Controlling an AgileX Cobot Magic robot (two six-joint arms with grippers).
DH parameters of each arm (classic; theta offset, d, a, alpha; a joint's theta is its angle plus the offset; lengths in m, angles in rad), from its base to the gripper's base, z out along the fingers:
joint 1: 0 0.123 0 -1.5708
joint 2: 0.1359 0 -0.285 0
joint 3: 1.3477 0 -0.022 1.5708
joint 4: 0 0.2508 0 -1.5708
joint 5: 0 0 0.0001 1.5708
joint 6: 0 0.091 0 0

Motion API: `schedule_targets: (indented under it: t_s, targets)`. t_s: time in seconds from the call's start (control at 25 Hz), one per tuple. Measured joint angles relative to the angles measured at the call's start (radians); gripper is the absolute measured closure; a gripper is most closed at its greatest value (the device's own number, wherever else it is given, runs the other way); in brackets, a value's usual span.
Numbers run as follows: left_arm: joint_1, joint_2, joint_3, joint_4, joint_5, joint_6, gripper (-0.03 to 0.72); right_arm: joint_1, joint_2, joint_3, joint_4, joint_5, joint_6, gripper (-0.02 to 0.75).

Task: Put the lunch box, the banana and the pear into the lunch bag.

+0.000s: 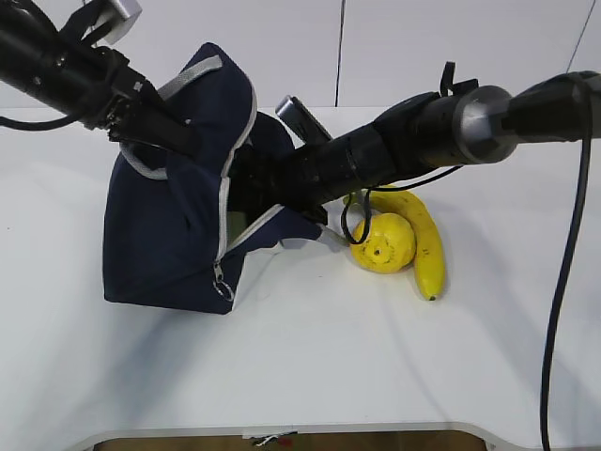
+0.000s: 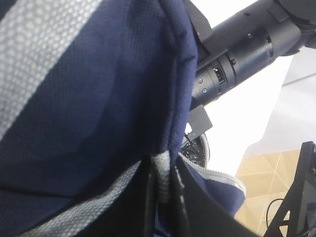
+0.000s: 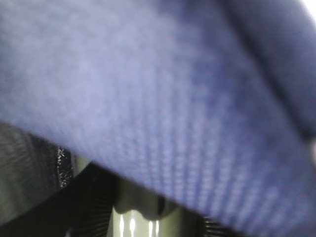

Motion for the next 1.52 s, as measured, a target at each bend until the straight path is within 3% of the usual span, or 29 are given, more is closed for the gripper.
schedule_targets:
  t_s: [0.28, 0.72, 0.96, 1.52]
  targets:
    - [0.000, 0.000, 0.000, 0.066, -0.035, -0.092, 0.669, 0.000, 0.000, 0.000, -0.003, 0.000, 0.007, 0.345]
    - [0.000, 0.000, 0.000, 0.089, -0.041, -0.108, 0.669, 0.000, 0.000, -0.002, -0.006, 0.033, 0.011, 0.255]
    - [0.000, 0.000, 0.000, 0.091, -0.041, -0.108, 0.669, -0.006, -0.002, -0.002, -0.008, 0.067, 0.011, 0.247]
    - [0.000, 0.000, 0.000, 0.093, -0.029, -0.108, 0.670, -0.084, -0.030, -0.026, -0.024, 0.265, 0.044, 0.218]
